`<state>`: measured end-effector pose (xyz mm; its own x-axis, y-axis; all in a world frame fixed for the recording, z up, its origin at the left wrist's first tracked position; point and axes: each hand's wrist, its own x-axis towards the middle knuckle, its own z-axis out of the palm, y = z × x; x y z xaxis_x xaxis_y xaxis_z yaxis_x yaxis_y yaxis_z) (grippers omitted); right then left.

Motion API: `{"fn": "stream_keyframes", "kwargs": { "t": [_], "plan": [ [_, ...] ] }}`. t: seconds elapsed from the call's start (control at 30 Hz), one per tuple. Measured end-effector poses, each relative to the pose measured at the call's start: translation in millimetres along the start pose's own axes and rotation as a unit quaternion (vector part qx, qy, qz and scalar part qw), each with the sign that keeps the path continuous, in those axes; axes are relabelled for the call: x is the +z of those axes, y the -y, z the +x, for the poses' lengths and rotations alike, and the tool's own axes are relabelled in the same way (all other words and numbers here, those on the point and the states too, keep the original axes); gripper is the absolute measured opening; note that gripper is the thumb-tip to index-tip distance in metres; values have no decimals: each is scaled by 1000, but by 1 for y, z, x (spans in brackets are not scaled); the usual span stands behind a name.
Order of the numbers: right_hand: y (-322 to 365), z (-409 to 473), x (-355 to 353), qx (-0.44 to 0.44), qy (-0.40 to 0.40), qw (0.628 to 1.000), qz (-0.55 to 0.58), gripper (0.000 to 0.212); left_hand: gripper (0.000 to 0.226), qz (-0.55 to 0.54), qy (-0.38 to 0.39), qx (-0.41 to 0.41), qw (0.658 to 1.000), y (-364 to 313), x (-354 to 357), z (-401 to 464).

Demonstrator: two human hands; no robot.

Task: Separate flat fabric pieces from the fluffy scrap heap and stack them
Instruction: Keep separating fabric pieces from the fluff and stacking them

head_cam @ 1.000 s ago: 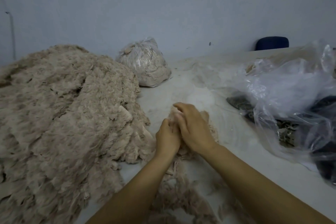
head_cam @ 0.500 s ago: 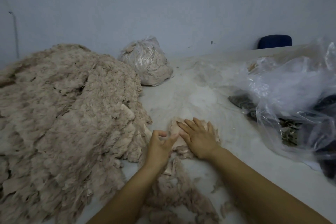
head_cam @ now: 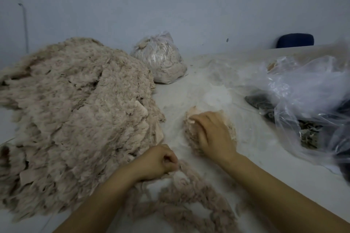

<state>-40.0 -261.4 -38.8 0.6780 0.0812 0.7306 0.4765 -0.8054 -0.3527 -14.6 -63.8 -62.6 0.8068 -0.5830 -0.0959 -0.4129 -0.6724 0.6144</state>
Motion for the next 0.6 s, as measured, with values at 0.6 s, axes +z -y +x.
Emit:
{"fn": "stream_keyframes", "kwargs": {
  "t": [0.6],
  "plan": [
    [13, -33, -3, 277, 155, 876, 364, 13, 20, -574, -109, -34, 811, -29, 15, -16]
  ]
}}
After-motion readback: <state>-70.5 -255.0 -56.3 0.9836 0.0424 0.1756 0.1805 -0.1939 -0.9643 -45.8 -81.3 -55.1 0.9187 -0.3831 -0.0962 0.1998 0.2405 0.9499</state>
